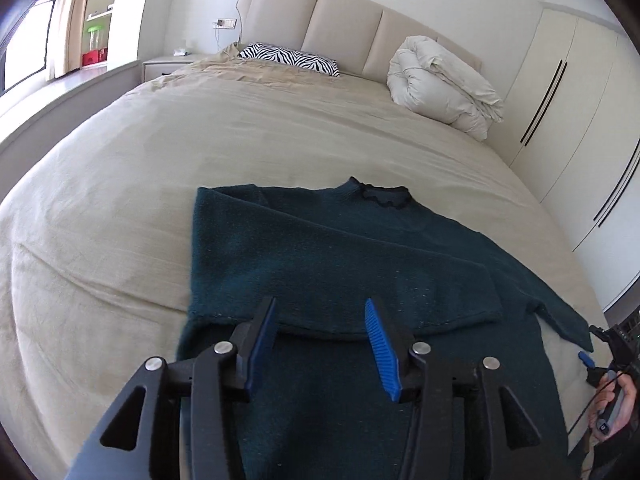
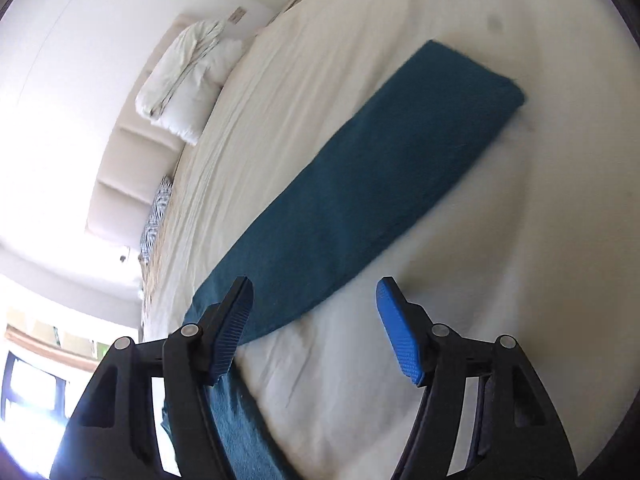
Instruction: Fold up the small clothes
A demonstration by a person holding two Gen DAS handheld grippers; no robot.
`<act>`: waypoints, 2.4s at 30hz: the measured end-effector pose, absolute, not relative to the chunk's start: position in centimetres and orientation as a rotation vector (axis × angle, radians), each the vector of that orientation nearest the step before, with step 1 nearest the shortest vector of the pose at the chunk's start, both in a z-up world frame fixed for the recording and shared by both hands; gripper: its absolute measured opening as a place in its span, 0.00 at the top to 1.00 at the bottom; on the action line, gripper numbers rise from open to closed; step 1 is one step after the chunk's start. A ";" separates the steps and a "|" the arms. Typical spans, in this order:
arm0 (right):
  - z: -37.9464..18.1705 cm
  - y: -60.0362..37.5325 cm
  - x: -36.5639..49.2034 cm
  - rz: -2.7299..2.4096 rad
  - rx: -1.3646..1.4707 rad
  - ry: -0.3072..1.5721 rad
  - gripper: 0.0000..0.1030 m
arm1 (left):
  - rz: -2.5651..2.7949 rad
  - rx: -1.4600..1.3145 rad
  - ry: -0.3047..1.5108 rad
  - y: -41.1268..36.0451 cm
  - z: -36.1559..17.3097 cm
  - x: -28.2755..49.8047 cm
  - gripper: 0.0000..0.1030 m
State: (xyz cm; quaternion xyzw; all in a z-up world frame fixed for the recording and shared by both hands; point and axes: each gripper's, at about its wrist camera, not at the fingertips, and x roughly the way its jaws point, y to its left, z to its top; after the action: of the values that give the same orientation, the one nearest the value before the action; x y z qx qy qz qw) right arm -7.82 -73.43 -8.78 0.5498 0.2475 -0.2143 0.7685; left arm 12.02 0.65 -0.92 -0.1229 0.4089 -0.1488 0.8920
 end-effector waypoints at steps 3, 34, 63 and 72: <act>-10.4 -76.8 -11.5 -0.484 1.334 0.443 0.41 | -0.438 -0.418 0.911 -2.3 -2.1 11.7 0.49; 1.9 -55.2 7.7 -0.105 0.316 0.716 0.92 | -0.720 -0.779 1.156 -13.0 -5.2 15.5 0.34; -2.6 -41.2 2.8 -0.078 -0.068 0.792 0.91 | -0.766 -0.703 1.413 -18.2 -5.6 19.2 0.91; -1.7 -46.4 -1.8 0.015 0.247 0.778 0.45 | -0.768 -0.552 1.278 -14.0 -0.2 20.1 0.92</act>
State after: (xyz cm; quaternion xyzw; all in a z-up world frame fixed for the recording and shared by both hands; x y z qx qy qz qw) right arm -1.79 -46.41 -1.72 0.1203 0.3785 0.0074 0.9177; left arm 20.11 -14.02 -0.18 -0.2479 0.5738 -0.3449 0.7002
